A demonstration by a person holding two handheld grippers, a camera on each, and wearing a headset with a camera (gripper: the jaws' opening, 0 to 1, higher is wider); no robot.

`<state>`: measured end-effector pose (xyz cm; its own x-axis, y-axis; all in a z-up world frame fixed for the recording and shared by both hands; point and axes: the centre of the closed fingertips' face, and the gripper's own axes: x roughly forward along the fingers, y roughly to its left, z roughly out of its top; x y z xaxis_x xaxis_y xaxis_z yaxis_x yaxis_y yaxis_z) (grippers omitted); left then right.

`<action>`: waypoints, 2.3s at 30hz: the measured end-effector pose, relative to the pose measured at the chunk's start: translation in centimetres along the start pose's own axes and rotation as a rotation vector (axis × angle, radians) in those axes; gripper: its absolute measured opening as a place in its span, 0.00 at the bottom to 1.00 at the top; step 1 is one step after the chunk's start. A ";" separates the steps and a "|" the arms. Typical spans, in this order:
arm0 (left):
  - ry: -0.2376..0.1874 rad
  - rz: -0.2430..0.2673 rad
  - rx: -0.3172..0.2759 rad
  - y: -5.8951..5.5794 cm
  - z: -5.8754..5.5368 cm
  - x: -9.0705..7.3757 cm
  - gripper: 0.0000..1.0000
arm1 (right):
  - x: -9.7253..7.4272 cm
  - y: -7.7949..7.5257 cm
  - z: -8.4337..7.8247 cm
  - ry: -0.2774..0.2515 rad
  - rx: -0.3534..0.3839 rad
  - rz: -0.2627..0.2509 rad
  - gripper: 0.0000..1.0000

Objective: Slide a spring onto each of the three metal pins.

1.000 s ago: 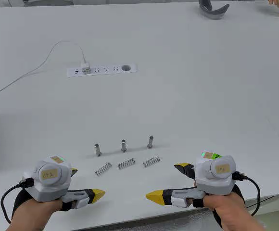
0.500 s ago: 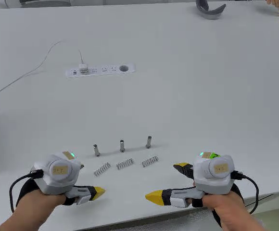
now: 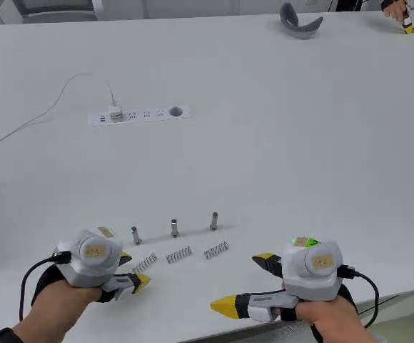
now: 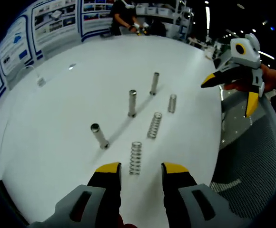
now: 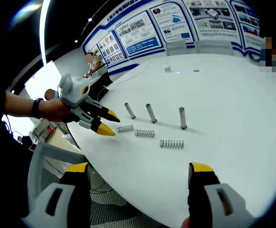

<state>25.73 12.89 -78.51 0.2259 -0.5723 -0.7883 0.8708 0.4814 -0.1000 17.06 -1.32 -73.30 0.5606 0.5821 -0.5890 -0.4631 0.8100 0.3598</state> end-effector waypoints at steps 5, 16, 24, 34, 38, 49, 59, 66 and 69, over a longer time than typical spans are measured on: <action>0.018 0.010 -0.022 0.4 -0.5 0.7 0.26 | 0.0 -0.1 0.0 0.002 0.004 -0.001 0.86; 0.033 0.023 -0.028 0.5 -0.9 1.5 0.18 | 0.2 0.0 -0.2 0.006 0.010 0.004 0.85; 0.057 0.054 0.006 0.7 -0.9 1.6 0.11 | 0.1 -0.1 -0.3 0.009 0.013 0.002 0.85; 0.031 0.057 -0.005 -0.1 -0.2 -0.4 0.11 | 0.0 -0.2 -0.1 0.001 0.018 0.005 0.85; 0.005 0.056 -0.020 -0.7 0.1 -1.6 0.11 | 0.1 0.0 0.0 -0.007 0.030 0.018 0.83; -0.055 0.047 -0.064 -2.5 1.3 -4.2 0.11 | -0.1 0.7 0.5 -0.019 0.022 0.042 0.79; -0.100 0.027 0.017 -3.0 4.4 -5.5 0.10 | -0.2 1.3 3.6 -0.082 0.032 0.109 0.70; -0.115 -0.019 0.078 -3.8 6.8 -6.1 0.10 | -0.2 2.1 6.7 -0.168 0.112 0.179 0.61; -0.121 -0.029 0.121 -4.3 7.6 -6.4 0.10 | 0.0 2.2 7.6 -0.179 0.118 0.196 0.57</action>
<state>23.84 9.38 -68.43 0.2442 -0.6645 -0.7063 0.9225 0.3836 -0.0420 21.18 1.01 -67.00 0.5853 0.7230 -0.3669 -0.4970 0.6775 0.5422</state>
